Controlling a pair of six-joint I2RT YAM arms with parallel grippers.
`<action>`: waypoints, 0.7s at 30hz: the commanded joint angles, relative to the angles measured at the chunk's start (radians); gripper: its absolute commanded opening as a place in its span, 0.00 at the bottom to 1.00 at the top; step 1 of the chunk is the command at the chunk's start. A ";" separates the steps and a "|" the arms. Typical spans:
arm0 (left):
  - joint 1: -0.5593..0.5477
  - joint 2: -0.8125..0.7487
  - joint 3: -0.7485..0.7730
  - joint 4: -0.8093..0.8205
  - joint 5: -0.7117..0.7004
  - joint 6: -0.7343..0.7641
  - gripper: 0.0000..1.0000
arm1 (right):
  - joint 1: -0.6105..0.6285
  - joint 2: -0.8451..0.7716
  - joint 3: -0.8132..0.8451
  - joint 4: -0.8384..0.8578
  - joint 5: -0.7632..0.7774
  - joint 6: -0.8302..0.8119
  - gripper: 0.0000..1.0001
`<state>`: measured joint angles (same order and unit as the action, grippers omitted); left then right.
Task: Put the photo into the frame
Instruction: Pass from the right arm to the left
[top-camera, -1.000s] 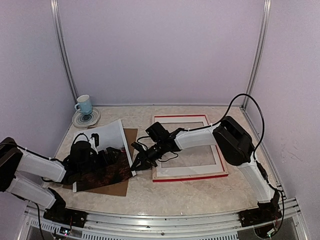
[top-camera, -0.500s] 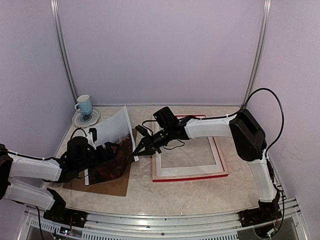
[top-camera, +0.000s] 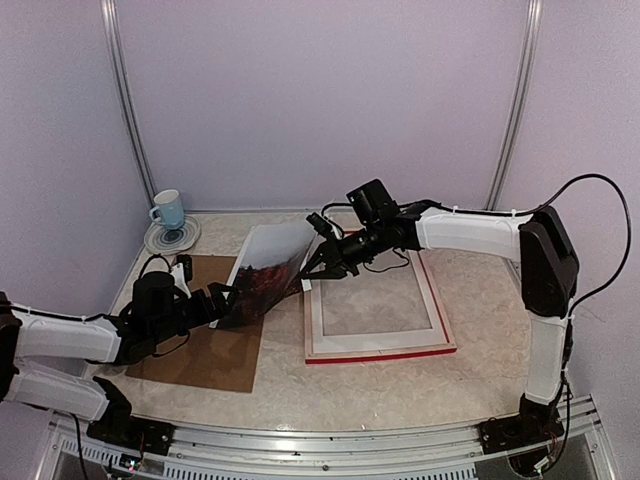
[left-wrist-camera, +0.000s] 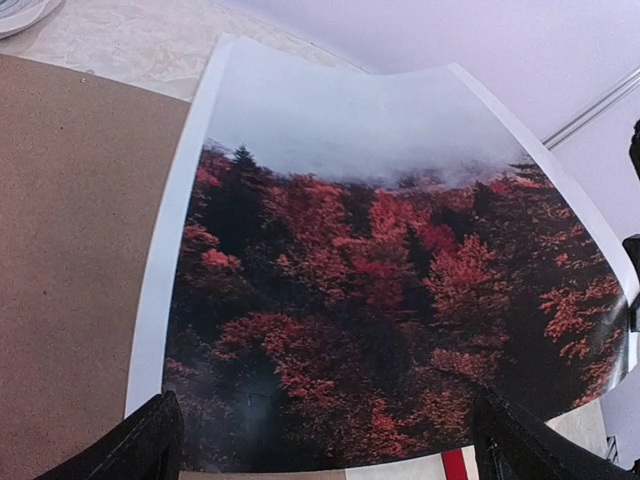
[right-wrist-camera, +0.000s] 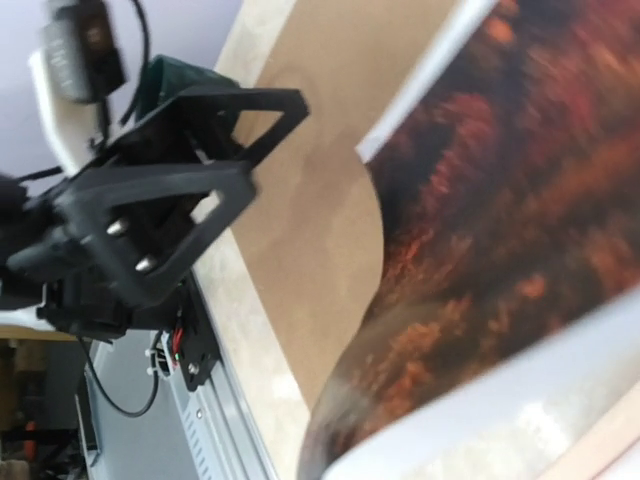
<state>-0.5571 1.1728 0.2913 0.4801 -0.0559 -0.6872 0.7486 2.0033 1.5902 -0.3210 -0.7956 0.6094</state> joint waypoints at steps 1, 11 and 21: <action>-0.006 0.000 0.052 -0.002 0.016 0.016 0.99 | 0.003 -0.091 -0.015 -0.085 0.032 -0.094 0.03; -0.013 0.013 0.184 -0.051 0.048 0.022 0.99 | -0.043 -0.216 -0.021 -0.222 0.063 -0.222 0.03; -0.070 0.102 0.293 -0.040 0.050 0.004 0.99 | -0.074 -0.230 0.064 -0.276 -0.001 -0.361 0.02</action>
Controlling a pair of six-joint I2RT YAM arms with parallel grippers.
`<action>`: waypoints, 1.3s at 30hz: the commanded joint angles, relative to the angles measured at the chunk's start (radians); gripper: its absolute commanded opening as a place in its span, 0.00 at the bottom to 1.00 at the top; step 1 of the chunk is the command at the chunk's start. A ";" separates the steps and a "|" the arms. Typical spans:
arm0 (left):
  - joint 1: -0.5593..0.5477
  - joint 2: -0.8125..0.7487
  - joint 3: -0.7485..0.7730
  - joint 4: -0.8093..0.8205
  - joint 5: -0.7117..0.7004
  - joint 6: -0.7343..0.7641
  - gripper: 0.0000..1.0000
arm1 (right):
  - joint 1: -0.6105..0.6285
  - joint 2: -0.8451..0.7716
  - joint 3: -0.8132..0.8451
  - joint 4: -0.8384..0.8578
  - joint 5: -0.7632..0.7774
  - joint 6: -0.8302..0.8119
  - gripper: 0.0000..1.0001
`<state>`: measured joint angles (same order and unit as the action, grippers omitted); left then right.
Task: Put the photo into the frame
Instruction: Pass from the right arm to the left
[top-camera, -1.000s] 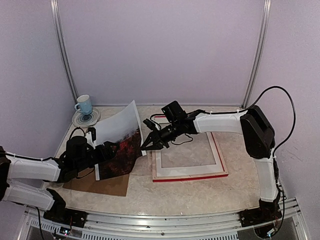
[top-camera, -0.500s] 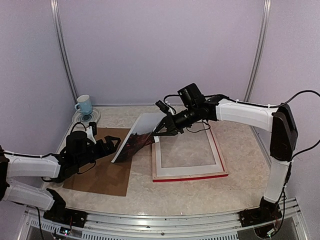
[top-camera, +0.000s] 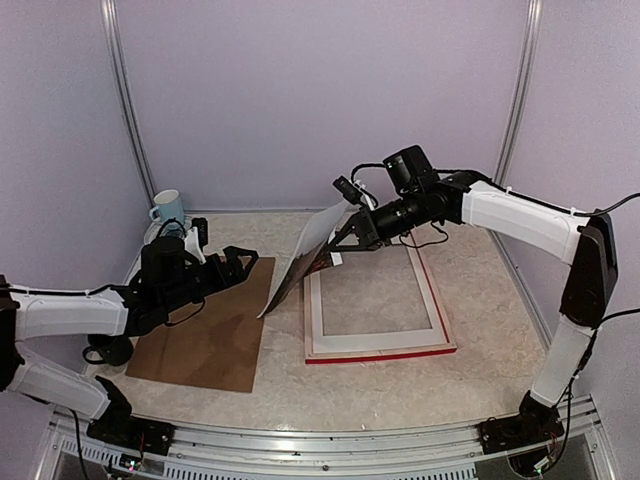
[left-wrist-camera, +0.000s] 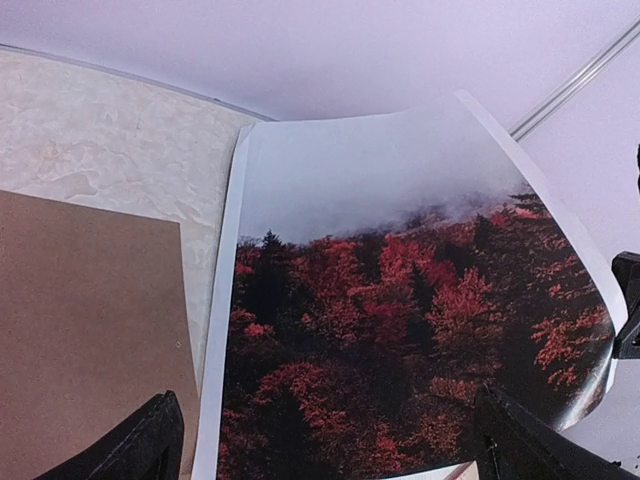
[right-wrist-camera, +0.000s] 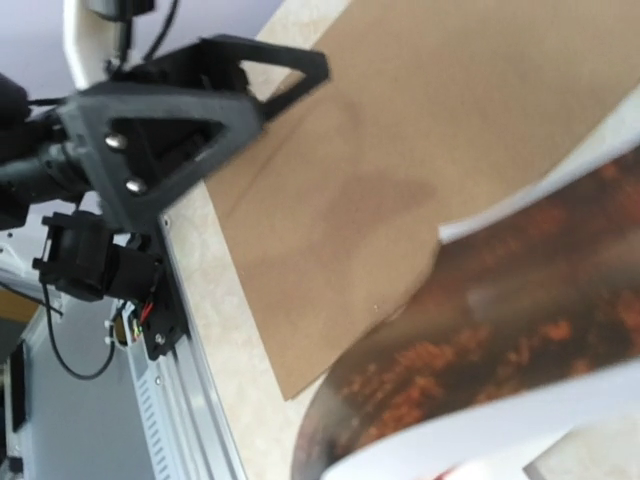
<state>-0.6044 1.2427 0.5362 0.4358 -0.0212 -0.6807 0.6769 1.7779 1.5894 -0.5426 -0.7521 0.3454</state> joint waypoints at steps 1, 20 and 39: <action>-0.029 0.041 0.055 0.005 0.015 -0.006 0.99 | -0.002 0.004 0.080 -0.072 -0.050 -0.117 0.02; -0.066 0.150 0.117 0.063 0.069 -0.051 0.99 | 0.080 0.216 0.401 -0.336 0.000 -0.405 0.02; -0.085 0.398 0.086 0.280 0.233 -0.137 0.99 | 0.101 0.238 0.507 -0.395 -0.077 -0.537 0.02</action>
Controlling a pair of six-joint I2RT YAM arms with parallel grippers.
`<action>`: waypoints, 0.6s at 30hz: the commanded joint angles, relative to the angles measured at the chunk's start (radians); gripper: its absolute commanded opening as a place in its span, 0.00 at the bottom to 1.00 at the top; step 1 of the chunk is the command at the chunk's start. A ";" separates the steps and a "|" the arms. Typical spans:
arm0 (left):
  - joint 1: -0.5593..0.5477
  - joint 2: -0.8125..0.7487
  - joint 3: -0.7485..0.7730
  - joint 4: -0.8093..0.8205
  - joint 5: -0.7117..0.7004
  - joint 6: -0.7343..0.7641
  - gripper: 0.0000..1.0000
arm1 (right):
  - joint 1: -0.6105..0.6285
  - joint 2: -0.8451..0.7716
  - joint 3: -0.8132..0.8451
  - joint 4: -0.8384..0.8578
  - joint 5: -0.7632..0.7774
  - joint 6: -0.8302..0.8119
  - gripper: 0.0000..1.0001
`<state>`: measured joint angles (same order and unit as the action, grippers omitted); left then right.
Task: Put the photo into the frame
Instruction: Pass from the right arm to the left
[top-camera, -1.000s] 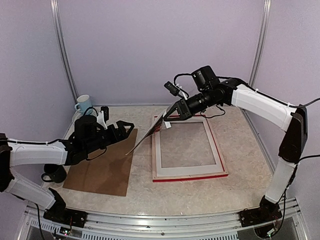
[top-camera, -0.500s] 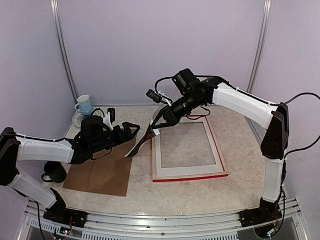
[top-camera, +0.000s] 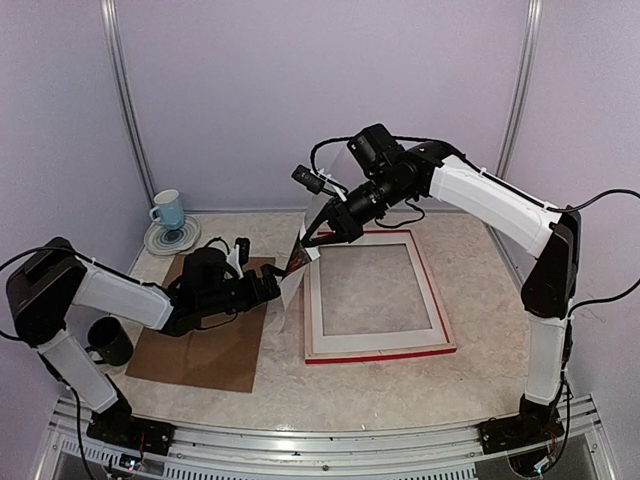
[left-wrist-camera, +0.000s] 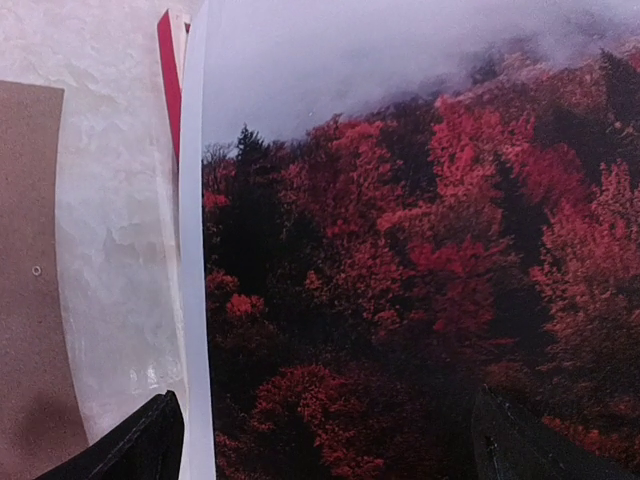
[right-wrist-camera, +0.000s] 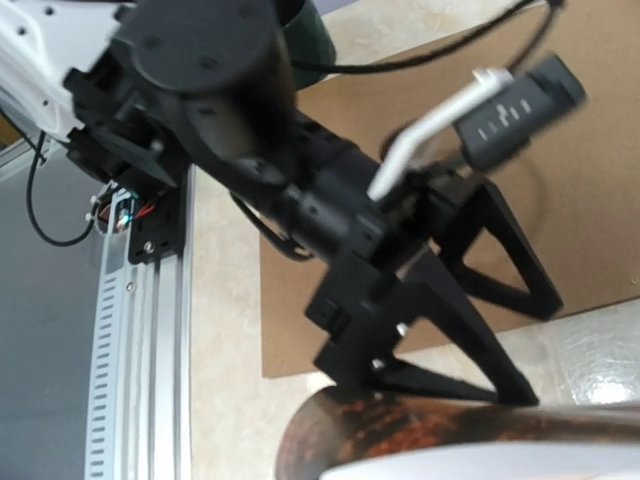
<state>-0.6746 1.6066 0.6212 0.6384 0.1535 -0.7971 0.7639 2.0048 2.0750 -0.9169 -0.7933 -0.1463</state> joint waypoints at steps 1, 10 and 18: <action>-0.017 0.040 -0.001 0.088 0.067 -0.024 0.99 | 0.016 0.014 0.024 -0.021 -0.040 -0.050 0.02; -0.021 0.014 -0.035 0.131 0.051 -0.034 0.98 | 0.055 0.060 0.106 -0.034 -0.087 -0.082 0.03; -0.001 -0.052 -0.069 0.104 -0.001 -0.047 0.99 | 0.075 0.109 0.154 -0.046 -0.120 -0.100 0.03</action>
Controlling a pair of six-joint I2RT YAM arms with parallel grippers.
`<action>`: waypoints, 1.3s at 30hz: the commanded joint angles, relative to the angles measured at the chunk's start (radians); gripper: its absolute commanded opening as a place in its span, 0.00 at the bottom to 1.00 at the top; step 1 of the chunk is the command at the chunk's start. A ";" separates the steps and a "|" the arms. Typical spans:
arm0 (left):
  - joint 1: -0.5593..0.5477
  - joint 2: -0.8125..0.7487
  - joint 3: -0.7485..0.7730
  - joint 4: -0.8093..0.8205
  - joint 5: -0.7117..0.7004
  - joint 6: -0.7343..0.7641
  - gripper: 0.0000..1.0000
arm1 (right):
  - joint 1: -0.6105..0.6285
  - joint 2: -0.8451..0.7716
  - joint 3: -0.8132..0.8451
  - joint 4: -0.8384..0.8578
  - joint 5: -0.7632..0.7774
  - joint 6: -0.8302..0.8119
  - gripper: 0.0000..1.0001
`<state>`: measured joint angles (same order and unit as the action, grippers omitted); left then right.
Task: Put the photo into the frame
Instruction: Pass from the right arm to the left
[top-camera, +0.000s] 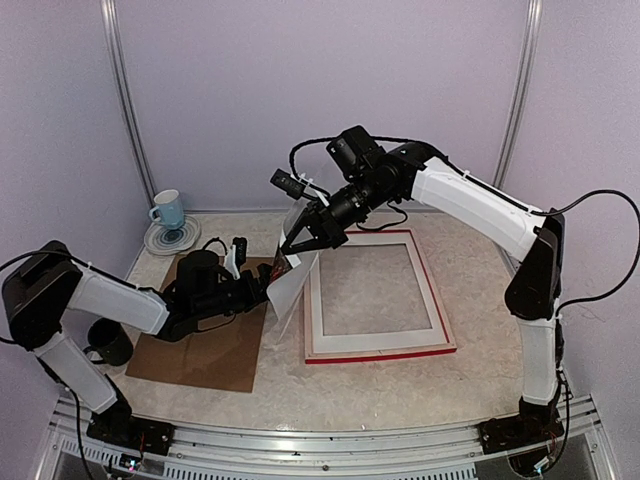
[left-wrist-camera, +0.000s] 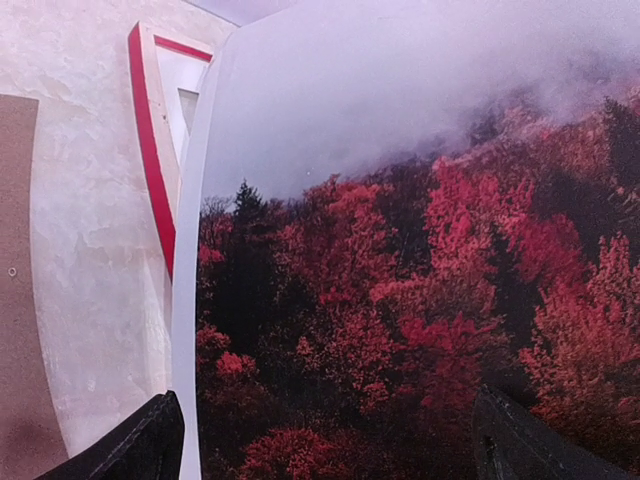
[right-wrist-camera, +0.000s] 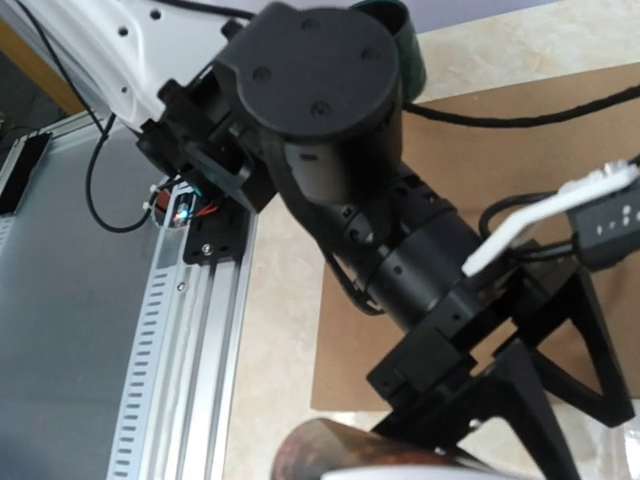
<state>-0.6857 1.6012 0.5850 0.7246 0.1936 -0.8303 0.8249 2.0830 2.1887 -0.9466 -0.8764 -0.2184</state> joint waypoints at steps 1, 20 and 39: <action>0.011 -0.056 -0.040 0.017 -0.054 -0.018 0.99 | 0.016 0.037 0.045 -0.016 -0.038 -0.030 0.03; 0.103 -0.129 -0.010 -0.017 -0.108 -0.022 0.99 | 0.046 0.085 0.085 -0.016 -0.093 -0.045 0.03; 0.149 -0.196 0.163 -0.118 -0.078 0.034 0.99 | 0.051 0.138 0.098 -0.010 -0.084 -0.039 0.03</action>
<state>-0.5446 1.4273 0.6983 0.6319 0.0940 -0.8215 0.8688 2.2059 2.2532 -0.9535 -0.9459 -0.2462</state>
